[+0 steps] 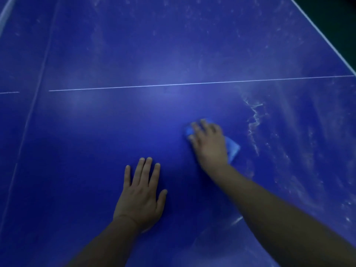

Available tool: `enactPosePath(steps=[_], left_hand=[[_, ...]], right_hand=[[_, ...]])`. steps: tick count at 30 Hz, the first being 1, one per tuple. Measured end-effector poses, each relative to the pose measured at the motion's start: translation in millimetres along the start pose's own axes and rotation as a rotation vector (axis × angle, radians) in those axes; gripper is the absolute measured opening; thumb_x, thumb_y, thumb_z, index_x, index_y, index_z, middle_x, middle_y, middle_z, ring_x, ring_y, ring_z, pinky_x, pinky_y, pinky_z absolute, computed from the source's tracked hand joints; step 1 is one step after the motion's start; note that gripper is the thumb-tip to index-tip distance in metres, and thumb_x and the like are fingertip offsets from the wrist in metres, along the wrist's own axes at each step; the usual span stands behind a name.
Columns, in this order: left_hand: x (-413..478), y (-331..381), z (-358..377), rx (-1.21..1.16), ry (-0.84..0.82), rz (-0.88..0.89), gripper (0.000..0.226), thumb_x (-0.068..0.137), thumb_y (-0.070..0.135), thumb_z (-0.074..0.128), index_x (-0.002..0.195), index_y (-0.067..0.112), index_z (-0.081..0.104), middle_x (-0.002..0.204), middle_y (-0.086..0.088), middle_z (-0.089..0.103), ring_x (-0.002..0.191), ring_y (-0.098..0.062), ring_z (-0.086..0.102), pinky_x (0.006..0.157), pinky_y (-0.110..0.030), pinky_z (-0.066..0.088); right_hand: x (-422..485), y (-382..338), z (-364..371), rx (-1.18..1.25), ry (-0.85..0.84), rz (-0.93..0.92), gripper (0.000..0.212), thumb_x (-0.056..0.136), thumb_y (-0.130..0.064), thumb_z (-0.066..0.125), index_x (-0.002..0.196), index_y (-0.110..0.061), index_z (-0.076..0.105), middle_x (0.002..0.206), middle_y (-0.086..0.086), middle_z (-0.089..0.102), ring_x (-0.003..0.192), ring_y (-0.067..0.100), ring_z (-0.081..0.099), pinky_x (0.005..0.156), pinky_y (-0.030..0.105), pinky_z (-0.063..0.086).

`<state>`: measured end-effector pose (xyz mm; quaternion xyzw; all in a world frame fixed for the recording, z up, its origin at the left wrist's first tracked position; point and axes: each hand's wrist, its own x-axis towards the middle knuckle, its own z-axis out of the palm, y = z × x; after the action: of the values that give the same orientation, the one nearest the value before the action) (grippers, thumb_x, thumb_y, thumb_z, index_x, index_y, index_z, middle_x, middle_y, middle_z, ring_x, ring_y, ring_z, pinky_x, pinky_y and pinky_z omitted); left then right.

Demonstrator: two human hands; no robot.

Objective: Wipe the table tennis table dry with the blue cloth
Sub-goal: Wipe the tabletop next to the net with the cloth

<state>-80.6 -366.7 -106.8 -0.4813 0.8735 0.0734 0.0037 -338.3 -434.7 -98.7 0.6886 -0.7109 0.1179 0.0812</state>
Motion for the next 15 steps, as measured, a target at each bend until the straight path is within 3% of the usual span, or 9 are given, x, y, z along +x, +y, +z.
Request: enactPosePath(steps=[1, 3, 6, 8, 11, 13, 15], left_hand=[[1, 0, 0, 0.005, -0.006, -0.002, 0.071, 0.098, 0.053, 0.031, 0.153, 0.010, 0.036, 0.163, -0.014, 0.025, 0.153, -0.030, 0.016, 0.118, -0.059, 0.011], [2, 1, 0, 0.017, -0.011, -0.007, 0.071, 0.097, 0.054, 0.032, 0.153, 0.010, 0.037, 0.162, -0.014, 0.027, 0.152, -0.030, 0.019, 0.118, -0.060, 0.014], [3, 2, -2, 0.031, 0.000, -0.010, 0.072, 0.096, 0.054, 0.034, 0.152, 0.010, 0.038, 0.162, -0.014, 0.028, 0.152, -0.030, 0.020, 0.117, -0.059, 0.015], [2, 2, -3, 0.040, 0.001, -0.012, 0.072, 0.097, 0.055, 0.033, 0.154, 0.011, 0.035, 0.162, -0.013, 0.027, 0.152, -0.030, 0.019, 0.116, -0.059, 0.015], [3, 1, -3, 0.036, -0.012, -0.012, 0.072, 0.099, 0.056, 0.028, 0.155, 0.011, 0.031, 0.163, -0.013, 0.026, 0.152, -0.030, 0.018, 0.116, -0.059, 0.015], [3, 1, -4, 0.028, -0.021, -0.012, 0.071, 0.100, 0.057, 0.024, 0.155, 0.012, 0.029, 0.163, -0.013, 0.024, 0.153, -0.030, 0.017, 0.116, -0.059, 0.015], [2, 1, -4, 0.032, -0.036, -0.013, 0.072, 0.100, 0.057, 0.024, 0.155, 0.013, 0.030, 0.164, -0.012, 0.024, 0.153, -0.030, 0.017, 0.116, -0.059, 0.015]], right_hand=[[-2, -21, 7, 0.030, -0.062, -0.109, 0.044, 0.104, -0.033, 0.036, 0.126, -0.011, 0.067, 0.136, 0.012, 0.062, 0.128, 0.037, 0.054, 0.102, 0.049, 0.042], [16, -36, 12, 0.082, -0.103, -0.134, 0.048, 0.104, -0.042, 0.034, 0.135, -0.019, 0.062, 0.141, 0.006, 0.059, 0.131, 0.035, 0.050, 0.105, 0.048, 0.042], [58, 16, 16, -0.080, -0.074, -0.083, 0.042, 0.099, -0.031, 0.038, 0.120, -0.013, 0.071, 0.127, 0.010, 0.067, 0.116, 0.031, 0.061, 0.098, 0.041, 0.041], [76, 85, 15, -0.209, -0.115, 0.158, 0.050, 0.095, -0.028, 0.026, 0.114, -0.011, 0.069, 0.119, 0.013, 0.067, 0.109, 0.034, 0.062, 0.090, 0.043, 0.043], [73, 129, 3, -0.175, -0.167, 0.483, 0.073, 0.090, -0.038, 0.002, 0.131, -0.016, 0.058, 0.135, 0.012, 0.057, 0.124, 0.033, 0.050, 0.096, 0.043, 0.032], [68, 95, 5, -0.092, -0.091, 0.403, 0.056, 0.099, -0.034, 0.021, 0.131, -0.008, 0.059, 0.135, 0.020, 0.058, 0.120, 0.037, 0.053, 0.097, 0.042, 0.029], [68, 43, 10, 0.003, -0.057, 0.145, 0.046, 0.101, -0.033, 0.035, 0.128, -0.008, 0.064, 0.133, 0.020, 0.061, 0.112, 0.040, 0.056, 0.098, 0.042, 0.032]])
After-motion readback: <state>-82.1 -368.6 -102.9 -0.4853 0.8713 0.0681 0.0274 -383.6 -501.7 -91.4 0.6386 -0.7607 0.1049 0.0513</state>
